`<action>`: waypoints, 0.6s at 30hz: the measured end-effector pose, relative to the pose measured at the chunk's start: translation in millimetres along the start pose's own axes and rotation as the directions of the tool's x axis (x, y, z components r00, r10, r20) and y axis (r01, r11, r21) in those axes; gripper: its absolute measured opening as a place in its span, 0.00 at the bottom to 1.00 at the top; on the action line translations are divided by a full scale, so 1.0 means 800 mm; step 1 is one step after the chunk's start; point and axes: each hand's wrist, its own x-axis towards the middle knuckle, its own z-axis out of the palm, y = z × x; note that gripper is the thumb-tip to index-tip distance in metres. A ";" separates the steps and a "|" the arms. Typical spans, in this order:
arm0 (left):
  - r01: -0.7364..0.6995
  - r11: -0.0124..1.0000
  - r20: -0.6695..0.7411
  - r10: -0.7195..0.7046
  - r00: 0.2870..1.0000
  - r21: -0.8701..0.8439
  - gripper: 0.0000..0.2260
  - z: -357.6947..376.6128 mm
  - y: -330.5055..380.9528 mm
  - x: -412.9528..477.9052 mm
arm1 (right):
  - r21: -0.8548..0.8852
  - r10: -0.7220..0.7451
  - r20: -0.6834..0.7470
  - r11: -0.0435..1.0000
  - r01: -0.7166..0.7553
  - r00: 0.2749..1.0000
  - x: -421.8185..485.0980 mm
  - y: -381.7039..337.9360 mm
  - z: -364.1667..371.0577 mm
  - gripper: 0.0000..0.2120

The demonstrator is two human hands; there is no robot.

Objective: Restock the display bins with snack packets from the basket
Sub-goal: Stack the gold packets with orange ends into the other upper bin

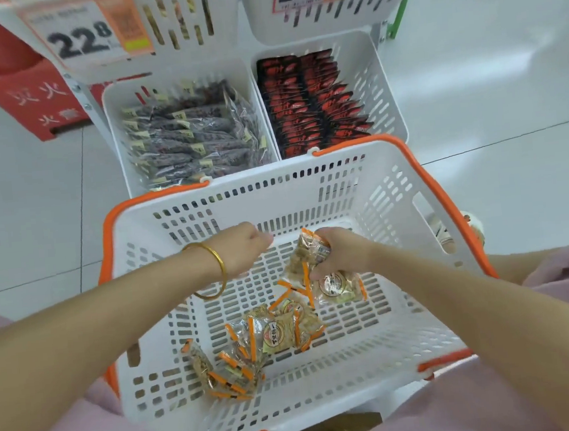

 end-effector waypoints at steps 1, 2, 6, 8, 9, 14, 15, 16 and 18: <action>0.124 0.952 0.045 -0.116 0.992 -0.281 0.26 -0.006 0.000 0.002 | 0.031 -0.037 -0.054 0.999 0.038 0.998 -0.003 -0.021 -0.019 0.21; 0.239 0.807 0.140 -0.194 0.971 -0.540 0.30 -0.015 0.001 0.002 | 0.047 -0.077 -0.105 0.995 0.082 0.992 -0.008 -0.043 -0.038 0.22; 0.293 0.396 0.281 -0.090 0.955 -0.870 0.33 -0.051 0.019 -0.005 | 0.029 -0.271 -0.241 0.958 0.286 0.932 -0.042 -0.119 -0.088 0.19; 0.177 0.383 0.182 -0.025 0.983 -0.907 0.25 -0.061 0.032 -0.011 | -0.042 -0.345 -0.269 0.937 0.347 0.899 -0.057 -0.143 -0.101 0.21; 0.124 0.386 0.134 -0.003 0.991 -0.914 0.20 -0.065 0.038 -0.014 | -0.073 -0.372 -0.276 0.928 0.366 0.887 -0.063 -0.150 -0.105 0.22; -0.138 0.213 -0.130 0.051 0.990 -0.967 0.10 -0.085 0.046 -0.029 | -0.148 -0.360 -0.278 0.932 0.331 0.891 -0.060 -0.154 -0.115 0.32; -0.200 0.204 -0.201 0.017 0.979 -0.958 0.16 -0.087 0.046 -0.029 | -0.154 -0.340 -0.288 0.939 0.307 0.895 -0.059 -0.152 -0.117 0.34; -0.254 0.221 -0.264 -0.019 0.964 -0.942 0.21 -0.090 0.045 -0.028 | -0.152 -0.313 -0.294 0.948 0.280 0.903 -0.058 -0.150 -0.121 0.35; -0.333 0.275 -0.362 -0.061 0.930 -0.902 0.27 -0.094 0.041 -0.027 | -0.139 -0.257 -0.276 0.964 0.226 0.926 -0.057 -0.145 -0.131 0.32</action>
